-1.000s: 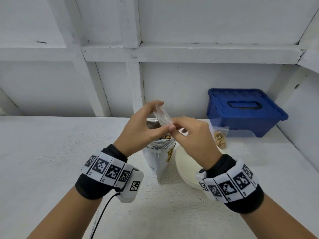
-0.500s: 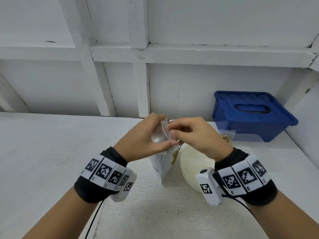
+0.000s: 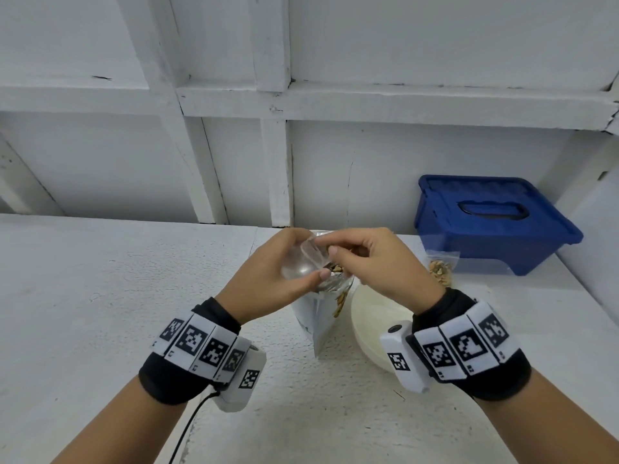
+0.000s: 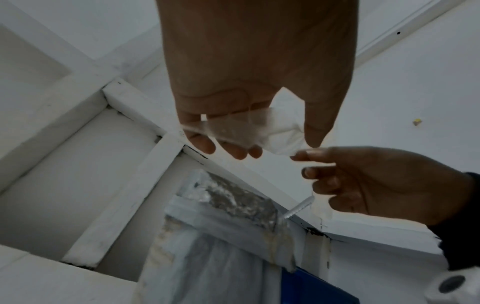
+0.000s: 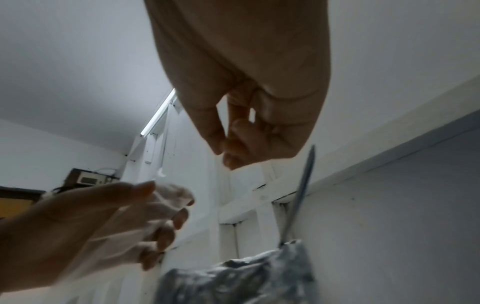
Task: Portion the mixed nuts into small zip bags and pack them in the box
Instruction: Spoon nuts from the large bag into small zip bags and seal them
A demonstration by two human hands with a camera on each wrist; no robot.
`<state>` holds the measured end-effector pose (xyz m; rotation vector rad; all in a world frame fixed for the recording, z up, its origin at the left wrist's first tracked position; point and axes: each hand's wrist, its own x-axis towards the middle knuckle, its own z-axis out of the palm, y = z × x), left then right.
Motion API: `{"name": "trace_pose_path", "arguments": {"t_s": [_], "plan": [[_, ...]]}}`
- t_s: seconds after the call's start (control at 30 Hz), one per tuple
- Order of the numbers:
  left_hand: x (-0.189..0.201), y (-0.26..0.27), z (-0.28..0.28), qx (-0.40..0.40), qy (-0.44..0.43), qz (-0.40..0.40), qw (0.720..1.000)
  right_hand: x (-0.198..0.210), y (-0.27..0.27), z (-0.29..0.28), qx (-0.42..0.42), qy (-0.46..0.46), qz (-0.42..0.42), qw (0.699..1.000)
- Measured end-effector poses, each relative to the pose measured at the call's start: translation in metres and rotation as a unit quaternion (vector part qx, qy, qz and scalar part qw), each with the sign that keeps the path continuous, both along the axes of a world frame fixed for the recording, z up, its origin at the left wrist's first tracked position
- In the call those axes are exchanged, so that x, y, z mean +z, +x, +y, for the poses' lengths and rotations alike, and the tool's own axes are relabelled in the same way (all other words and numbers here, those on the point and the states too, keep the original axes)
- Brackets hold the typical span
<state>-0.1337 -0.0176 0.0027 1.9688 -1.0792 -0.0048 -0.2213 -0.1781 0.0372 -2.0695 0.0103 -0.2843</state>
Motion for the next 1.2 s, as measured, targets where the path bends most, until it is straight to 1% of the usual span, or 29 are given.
{"name": "trace_pose_path", "arguments": {"t_s": [0.07,0.17,0.23,0.27,0.33,0.37,0.4,0.43,0.5,0.53,0.57,0.6,0.67,0.73,0.77,0.83,0.9,0.97,1.03,1.13,1.2], "plan": [[-0.002,0.004,0.005,0.018,-0.003,0.007,1.0,-0.002,-0.001,-0.011,-0.062,-0.048,-0.028,0.997],[-0.004,0.011,0.012,0.049,0.005,0.015,0.999,-0.007,0.002,-0.033,-0.201,-0.103,-0.07,0.972],[-0.005,0.014,0.015,0.07,0.023,0.032,0.997,-0.013,0.006,-0.044,-0.263,-0.101,-0.051,0.958],[-0.007,0.016,0.016,0.079,0.031,0.045,0.995,-0.015,0.008,-0.048,-0.271,-0.09,-0.021,0.958],[-0.01,0.02,0.016,0.086,0.041,0.066,0.993,-0.02,0.011,-0.049,-0.234,-0.054,0.052,0.969],[-0.011,0.021,0.015,0.085,0.045,0.073,0.993,-0.024,0.012,-0.048,-0.201,-0.032,0.077,0.976],[-0.012,0.022,0.014,0.082,0.049,0.076,0.992,-0.028,0.013,-0.046,-0.174,-0.006,0.085,0.981],[-0.012,0.022,0.012,0.078,0.053,0.078,0.993,-0.031,0.015,-0.043,-0.157,0.027,0.078,0.984],[-0.014,0.021,0.01,0.073,0.057,0.08,0.993,-0.034,0.016,-0.035,-0.154,0.096,0.05,0.982],[-0.014,0.021,0.01,0.074,0.056,0.081,0.992,-0.034,0.017,-0.033,-0.159,0.114,0.034,0.98],[-0.014,0.022,0.01,0.076,0.055,0.083,0.992,-0.031,0.016,-0.03,-0.165,0.11,0.015,0.98],[-0.015,0.022,0.01,0.078,0.052,0.084,0.992,-0.029,0.016,-0.029,-0.172,0.085,-0.011,0.981],[-0.015,0.023,0.011,0.08,0.051,0.089,0.992,-0.023,0.015,-0.029,-0.181,-0.028,-0.089,0.979],[-0.014,0.023,0.011,0.081,0.053,0.091,0.991,-0.02,0.015,-0.03,-0.156,-0.155,-0.17,0.96],[-0.015,0.023,0.011,0.082,0.054,0.092,0.991,-0.02,0.015,-0.031,-0.131,-0.202,-0.19,0.952],[-0.015,0.024,0.011,0.084,0.054,0.093,0.991,-0.023,0.018,-0.029,-0.08,-0.266,-0.187,0.942],[-0.015,0.024,0.01,0.088,0.054,0.093,0.99,-0.028,0.022,-0.025,-0.04,-0.289,-0.163,0.942],[-0.015,0.024,0.009,0.091,0.054,0.092,0.99,-0.033,0.025,-0.019,-0.02,-0.274,-0.152,0.949],[-0.014,0.024,0.008,0.092,0.056,0.092,0.99,-0.036,0.027,-0.015,-0.032,-0.24,-0.144,0.959],[-0.014,0.023,0.009,0.094,0.057,0.093,0.99,-0.038,0.029,-0.013,-0.073,-0.148,-0.086,0.983],[-0.015,0.024,0.01,0.094,0.058,0.095,0.989,-0.04,0.03,-0.014,-0.109,-0.072,-0.051,0.99]]}}
